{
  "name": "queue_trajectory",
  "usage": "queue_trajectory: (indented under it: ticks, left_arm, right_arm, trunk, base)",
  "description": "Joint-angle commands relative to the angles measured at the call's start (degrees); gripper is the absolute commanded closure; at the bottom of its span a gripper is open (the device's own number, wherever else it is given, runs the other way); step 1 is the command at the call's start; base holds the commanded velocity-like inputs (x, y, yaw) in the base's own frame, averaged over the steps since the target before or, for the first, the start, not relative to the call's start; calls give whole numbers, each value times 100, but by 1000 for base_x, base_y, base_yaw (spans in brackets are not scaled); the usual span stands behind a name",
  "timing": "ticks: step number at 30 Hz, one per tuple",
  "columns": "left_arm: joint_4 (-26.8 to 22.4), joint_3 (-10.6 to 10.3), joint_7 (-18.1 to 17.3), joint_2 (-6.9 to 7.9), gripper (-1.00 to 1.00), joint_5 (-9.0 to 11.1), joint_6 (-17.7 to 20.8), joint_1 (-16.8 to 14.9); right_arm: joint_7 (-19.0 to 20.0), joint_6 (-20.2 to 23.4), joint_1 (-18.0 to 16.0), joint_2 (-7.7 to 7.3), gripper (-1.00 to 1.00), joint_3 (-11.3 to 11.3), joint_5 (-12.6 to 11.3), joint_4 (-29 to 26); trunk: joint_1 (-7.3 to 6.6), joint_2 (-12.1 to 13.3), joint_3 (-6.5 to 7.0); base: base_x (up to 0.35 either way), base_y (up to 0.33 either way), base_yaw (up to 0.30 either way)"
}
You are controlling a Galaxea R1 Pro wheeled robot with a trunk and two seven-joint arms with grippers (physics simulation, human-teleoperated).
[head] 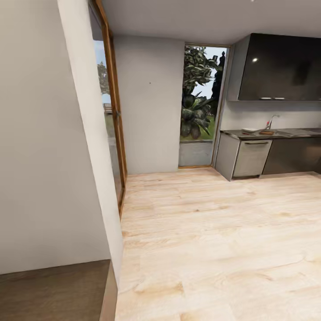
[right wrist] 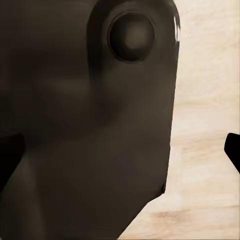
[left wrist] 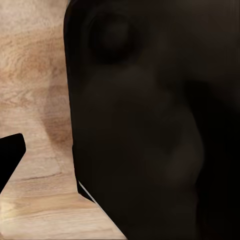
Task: In the kitchen, take the Vidalia onion out of the sink, dice it on the chopping board with the paring knife, put the diced onion into the bowl on the countertop, then place both the paring knife and the chopping board into the sink.
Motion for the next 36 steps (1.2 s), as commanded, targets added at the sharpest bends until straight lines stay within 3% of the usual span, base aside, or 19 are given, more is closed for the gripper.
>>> queue_trajectory:
  ticks: [1,4,9,36]
  left_arm:
    - [0,0,0,0,-100,0,0,-1]
    - [-18,-19,0,26,-100,-19,26,9]
    - [-18,-19,0,36,-100,-14,19,9]
    - [-18,-24,0,129,-100,4,9,9]
  right_arm:
    - [0,0,-1,0,-100,0,0,0]
    - [35,5,-36,98,-100,11,29,-89]
    - [29,-16,-41,131,-100,9,24,-121]
    - [27,-88,-44,141,-100,0,15,-217]
  trunk:
    - [0,-2,-3]
    - [0,-2,-3]
    - [0,-2,-3]
    - [0,-2,-3]
  base:
    - [0,0,0]
    - [0,0,0]
    - [0,0,0]
    - [0,0,0]
